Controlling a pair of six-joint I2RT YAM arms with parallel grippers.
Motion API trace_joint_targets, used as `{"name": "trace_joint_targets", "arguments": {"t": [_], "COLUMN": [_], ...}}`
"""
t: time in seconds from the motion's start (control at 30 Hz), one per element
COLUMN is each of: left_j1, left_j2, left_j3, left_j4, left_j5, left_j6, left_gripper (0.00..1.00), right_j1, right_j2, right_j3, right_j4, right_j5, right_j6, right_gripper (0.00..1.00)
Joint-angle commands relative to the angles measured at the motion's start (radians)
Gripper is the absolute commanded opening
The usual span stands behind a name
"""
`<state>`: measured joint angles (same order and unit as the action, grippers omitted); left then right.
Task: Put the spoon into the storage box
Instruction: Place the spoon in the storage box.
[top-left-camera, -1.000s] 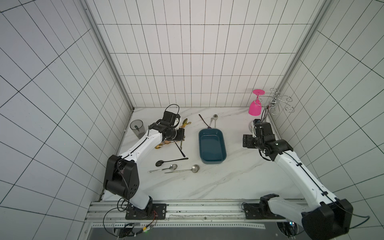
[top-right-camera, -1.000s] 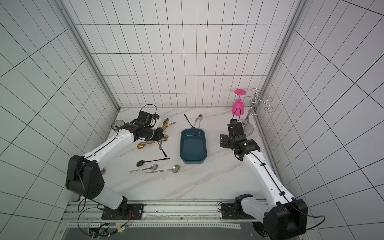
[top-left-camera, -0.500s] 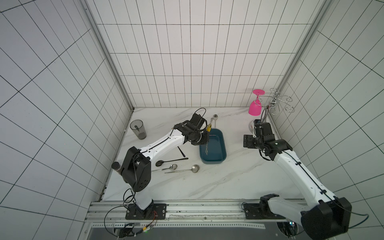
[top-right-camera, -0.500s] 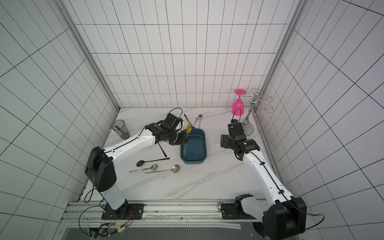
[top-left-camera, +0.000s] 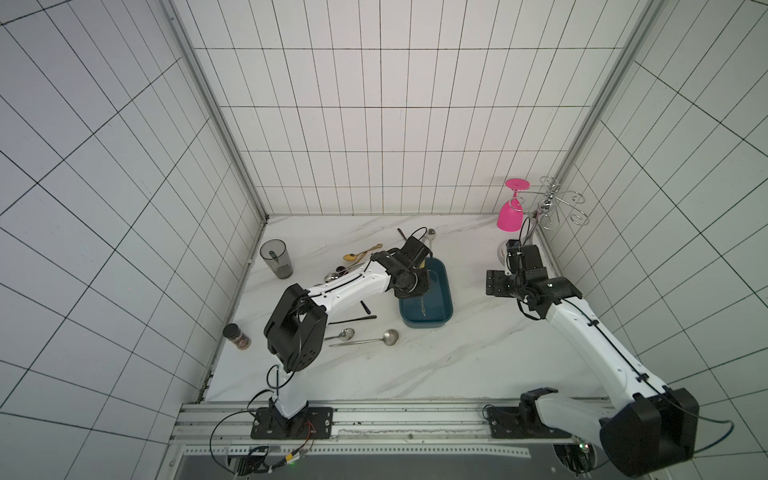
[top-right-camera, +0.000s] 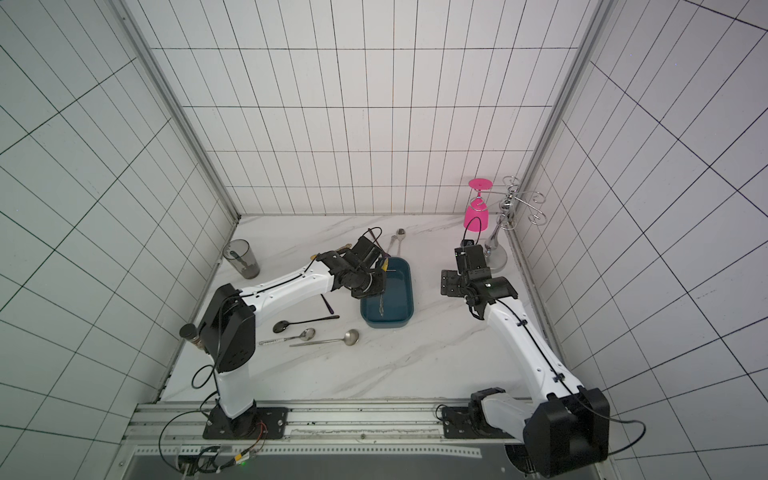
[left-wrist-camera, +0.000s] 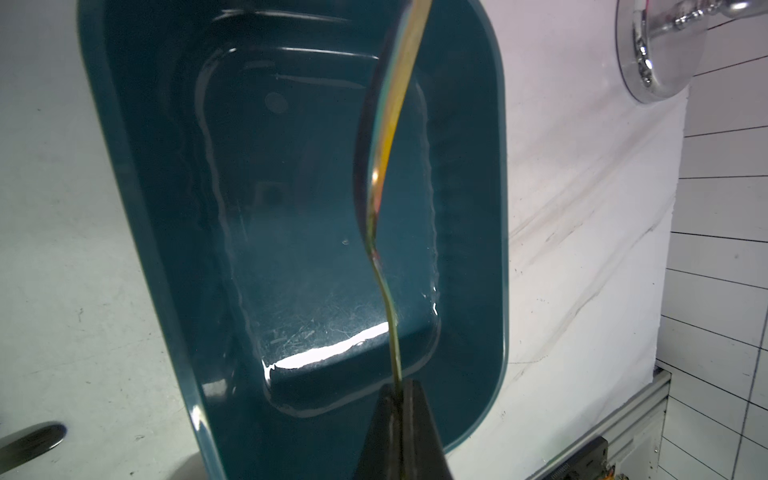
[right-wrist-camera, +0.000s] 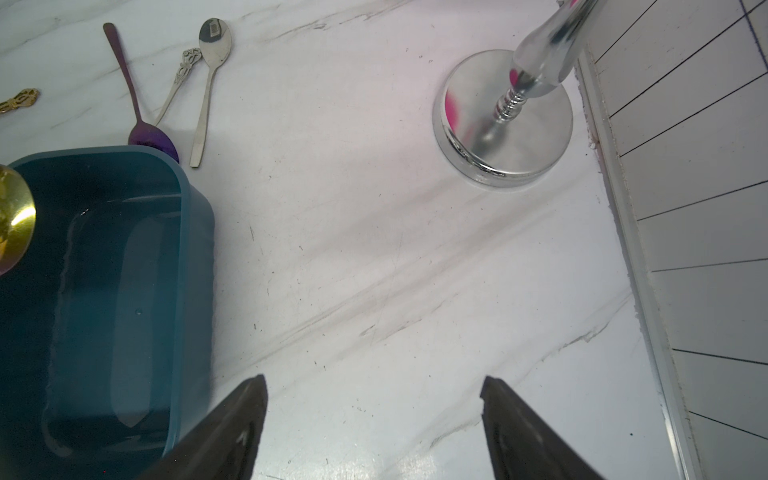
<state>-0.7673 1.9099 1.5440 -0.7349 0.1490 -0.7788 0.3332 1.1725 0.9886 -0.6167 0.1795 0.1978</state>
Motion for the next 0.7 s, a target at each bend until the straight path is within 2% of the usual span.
{"name": "trace_joint_targets", "arguments": {"t": [0.0, 0.4, 0.6, 0.67], "left_j1": [0.005, 0.034, 0.047, 0.047], "left_j2": [0.039, 0.105, 0.094, 0.085], "left_j3": [0.024, -0.002, -0.038, -0.041], "left_j4": [-0.01, 0.003, 0.006, 0.006], "left_j5": [-0.073, -0.055, -0.061, -0.065], "left_j6": [-0.002, -0.013, -0.023, -0.023], "left_gripper": [0.0, 0.0, 0.0, 0.04], "right_j1": [-0.007, -0.008, -0.008, -0.008], "right_j2": [0.007, 0.023, 0.041, 0.059], "right_j3": [-0.028, -0.024, -0.021, -0.016], "right_j4": [0.008, 0.009, 0.014, 0.018], "right_j5": [-0.003, -0.022, -0.057, -0.09], "right_j6": [0.009, 0.009, 0.009, 0.011], "right_gripper": [0.84, 0.84, 0.84, 0.84]}}
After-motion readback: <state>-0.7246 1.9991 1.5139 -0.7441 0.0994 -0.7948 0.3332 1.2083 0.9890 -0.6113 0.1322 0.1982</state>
